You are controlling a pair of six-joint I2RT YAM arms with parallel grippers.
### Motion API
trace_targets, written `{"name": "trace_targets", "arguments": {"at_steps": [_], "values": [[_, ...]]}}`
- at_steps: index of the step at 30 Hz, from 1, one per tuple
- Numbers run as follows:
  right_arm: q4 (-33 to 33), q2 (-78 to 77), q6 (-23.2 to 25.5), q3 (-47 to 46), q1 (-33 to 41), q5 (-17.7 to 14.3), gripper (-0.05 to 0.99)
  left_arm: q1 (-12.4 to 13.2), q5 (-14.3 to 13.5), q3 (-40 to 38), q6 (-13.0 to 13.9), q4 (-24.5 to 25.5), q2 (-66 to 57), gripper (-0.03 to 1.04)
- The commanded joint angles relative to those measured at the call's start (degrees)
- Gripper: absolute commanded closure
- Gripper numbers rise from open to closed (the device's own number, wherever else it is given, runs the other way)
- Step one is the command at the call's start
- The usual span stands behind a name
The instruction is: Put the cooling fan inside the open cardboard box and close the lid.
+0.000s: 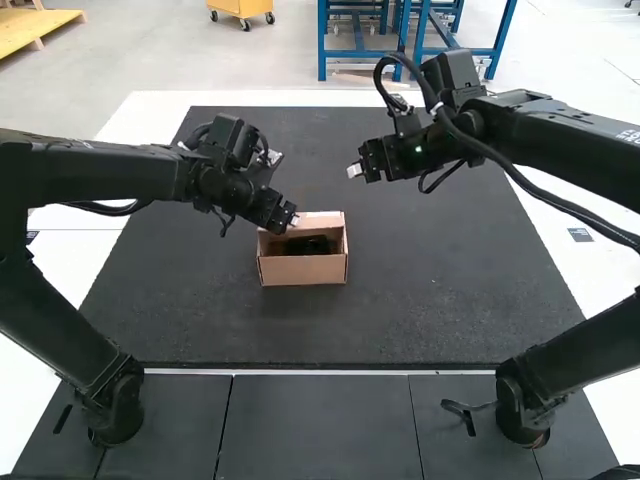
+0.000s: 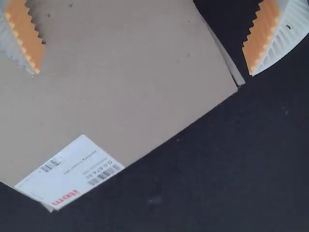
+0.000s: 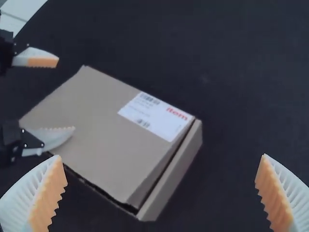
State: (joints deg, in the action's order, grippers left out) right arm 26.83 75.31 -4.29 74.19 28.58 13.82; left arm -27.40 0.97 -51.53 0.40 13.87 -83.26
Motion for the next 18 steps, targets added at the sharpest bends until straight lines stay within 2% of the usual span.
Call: {"name": "trace_targets", "arguments": {"at_steps": [1,6,13,18], "values": [[0.68,-2.80,0.43,1.13,-0.89,1.82,0.03,-0.55,-1.06,2.31,-1.28,-1.83,-0.06,0.04],[2.61,-3.50,0.43,-0.19,-0.45,2.00,0.03,-0.02,-2.20,4.68,-2.16,-4.82,-0.06,0.04],[5.34,-4.20,0.08,-0.37,-0.37,2.96,0.03,0.85,-2.99,5.56,-2.60,-6.40,-0.23,0.04],[5.78,-4.64,-0.01,-0.37,-0.28,3.23,0.03,0.59,-2.99,7.49,-2.51,-7.19,-1.46,0.04]]}}
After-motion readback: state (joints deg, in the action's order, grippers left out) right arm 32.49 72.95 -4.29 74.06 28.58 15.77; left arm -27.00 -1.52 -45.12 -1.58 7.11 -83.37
